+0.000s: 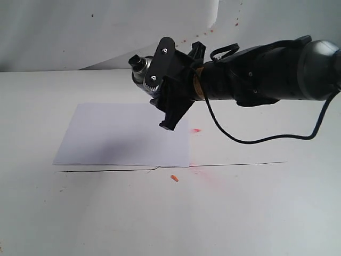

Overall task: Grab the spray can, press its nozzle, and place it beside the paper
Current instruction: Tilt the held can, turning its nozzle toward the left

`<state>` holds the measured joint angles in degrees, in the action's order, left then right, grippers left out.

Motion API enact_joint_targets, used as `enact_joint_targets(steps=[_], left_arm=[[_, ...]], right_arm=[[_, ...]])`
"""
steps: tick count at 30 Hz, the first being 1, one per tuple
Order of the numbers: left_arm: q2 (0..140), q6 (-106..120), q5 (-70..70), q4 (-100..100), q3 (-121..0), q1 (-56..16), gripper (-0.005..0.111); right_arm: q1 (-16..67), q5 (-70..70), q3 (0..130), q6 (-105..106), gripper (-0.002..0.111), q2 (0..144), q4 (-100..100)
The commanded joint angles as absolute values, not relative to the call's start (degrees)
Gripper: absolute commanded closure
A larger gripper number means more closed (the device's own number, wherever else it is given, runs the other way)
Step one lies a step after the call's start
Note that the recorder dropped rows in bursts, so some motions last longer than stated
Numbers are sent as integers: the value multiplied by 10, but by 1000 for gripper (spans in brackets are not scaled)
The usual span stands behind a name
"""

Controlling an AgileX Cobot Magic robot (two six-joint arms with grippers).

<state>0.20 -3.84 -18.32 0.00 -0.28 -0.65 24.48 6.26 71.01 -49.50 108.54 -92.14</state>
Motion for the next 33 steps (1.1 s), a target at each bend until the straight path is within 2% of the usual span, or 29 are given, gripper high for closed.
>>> enact_joint_targets(steps=[1,6,22,28,33], left_arm=[[0,-41,-179,0,0,-9,106],[0,-41,-179,0,0,-9,106],[0,-41,-179,0,0,-9,106],[0,-41,-179,0,0,-9,106],[0,-41,-179,0,0,-9,106]], right_arm=[[246,53,718,-572,108,1084,-915],[246,70,718,-668,108,1084,-911],[246,97,718,-673,108,1084,-895],[243,131,718,-644,108,1084,-899],[240,130,718,-512,108,1084,-773]])
